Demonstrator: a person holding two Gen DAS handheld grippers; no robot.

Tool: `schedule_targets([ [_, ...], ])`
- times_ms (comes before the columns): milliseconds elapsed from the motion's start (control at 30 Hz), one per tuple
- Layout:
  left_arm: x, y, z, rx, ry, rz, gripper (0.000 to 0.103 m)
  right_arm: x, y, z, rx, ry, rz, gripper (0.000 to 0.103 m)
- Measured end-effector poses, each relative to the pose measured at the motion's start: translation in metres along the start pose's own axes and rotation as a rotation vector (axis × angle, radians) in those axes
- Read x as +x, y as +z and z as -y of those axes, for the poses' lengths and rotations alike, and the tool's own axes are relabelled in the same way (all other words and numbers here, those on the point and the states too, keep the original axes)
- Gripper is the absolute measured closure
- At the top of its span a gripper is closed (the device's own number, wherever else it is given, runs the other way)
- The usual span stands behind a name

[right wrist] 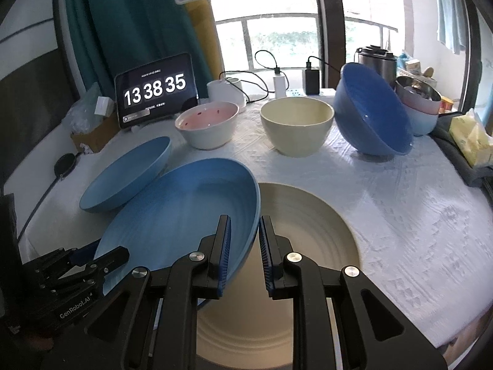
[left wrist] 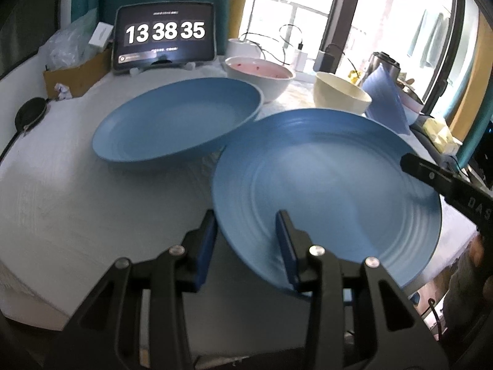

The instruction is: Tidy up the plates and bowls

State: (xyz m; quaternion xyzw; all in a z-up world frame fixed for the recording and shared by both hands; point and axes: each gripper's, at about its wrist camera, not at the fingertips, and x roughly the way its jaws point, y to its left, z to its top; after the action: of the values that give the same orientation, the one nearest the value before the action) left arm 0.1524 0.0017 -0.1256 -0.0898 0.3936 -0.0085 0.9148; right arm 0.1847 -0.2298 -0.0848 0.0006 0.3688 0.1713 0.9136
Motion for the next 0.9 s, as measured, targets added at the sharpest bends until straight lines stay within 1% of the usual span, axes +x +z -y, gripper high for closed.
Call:
schedule_targets([
  [167,-0.008,0.0,0.015,0.029,-0.01,0.019,0.063,-0.008,-0.005,0.013,0.024,-0.007,0.013,0.083],
  [300,-0.014,0.001,0.028,0.057,-0.002,0.04,0.063,-0.016,-0.008,0.024,0.042,-0.008,0.028,0.083],
  [667,-0.012,-0.002,0.062,0.114,-0.006,0.023,0.063,-0.026,-0.02,0.059,0.101,-0.009,0.04,0.083],
  [900,-0.004,-0.003,0.079,0.146,-0.001,0.005,0.063,-0.025,-0.026,0.077,0.129,-0.011,0.036,0.083],
])
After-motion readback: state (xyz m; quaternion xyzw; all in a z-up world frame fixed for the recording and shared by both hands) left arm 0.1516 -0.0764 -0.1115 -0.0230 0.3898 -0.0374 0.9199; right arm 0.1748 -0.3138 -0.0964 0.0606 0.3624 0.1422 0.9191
